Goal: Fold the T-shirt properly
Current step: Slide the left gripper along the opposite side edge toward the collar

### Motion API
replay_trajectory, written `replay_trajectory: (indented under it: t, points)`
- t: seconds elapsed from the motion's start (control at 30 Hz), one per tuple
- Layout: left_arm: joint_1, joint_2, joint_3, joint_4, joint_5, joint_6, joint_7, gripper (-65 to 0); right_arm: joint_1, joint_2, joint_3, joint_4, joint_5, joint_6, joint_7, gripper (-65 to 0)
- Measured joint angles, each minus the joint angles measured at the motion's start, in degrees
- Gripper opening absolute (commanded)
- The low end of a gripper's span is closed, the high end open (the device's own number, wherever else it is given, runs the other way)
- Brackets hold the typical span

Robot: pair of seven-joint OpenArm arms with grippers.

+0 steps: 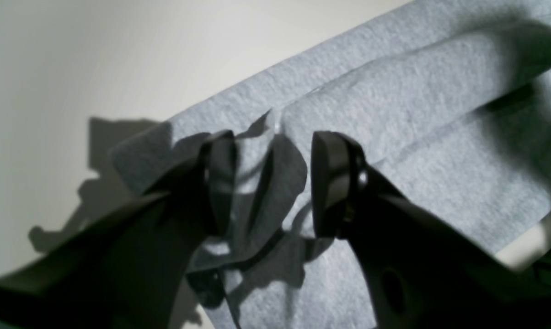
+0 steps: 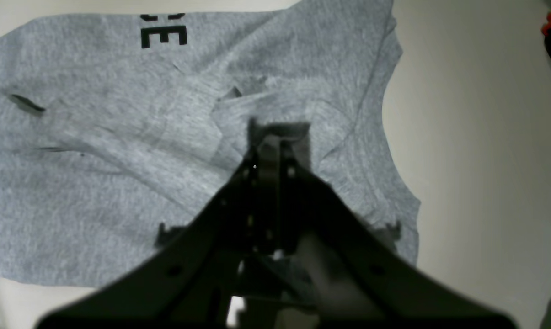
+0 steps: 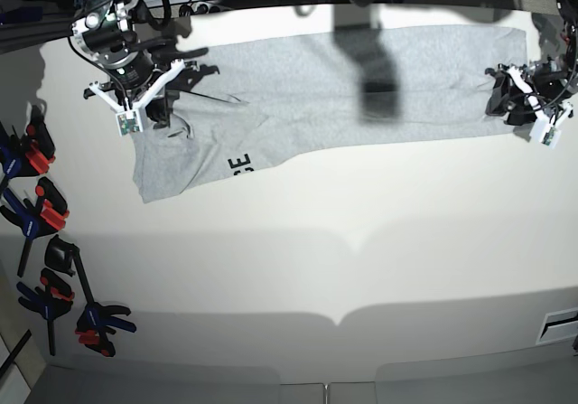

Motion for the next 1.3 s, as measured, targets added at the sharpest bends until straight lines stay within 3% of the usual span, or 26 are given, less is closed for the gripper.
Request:
replay_trajectory:
  t: [0.37,0.43,0.7,1.0,1.3]
  points:
    - [0.0,1.46,0.0,0.0,0.04,0.0,-0.46,-64.6,0.0,0.0,0.0,0.0,0.44,0.0,0.0,-65.0]
    - [0.07,1.64,0.0,0.0,-0.04,-0.02,-0.22,-65.0,0.0,0.0,0.0,0.0,0.44,0.0,0.0,-65.0]
    - [0.72,1.53,0.0,1.68,-7.56,0.0,11.8,-65.0,0.0,0.0,0.0,0.0,0.44,0.0,0.0,-65.0]
    - [8.79,-2.16,0.2,11.72,-7.72,-0.15,11.65,-65.0,0.0,0.02,0.0,0.0,0.44,0.0,0.0,-65.0]
    - [14.91,-5.38,0.2,12.63,-5.14,-0.17,13.22,-65.0,0.0,0.02,0.0,0.0,0.44,0.0,0.0,-65.0]
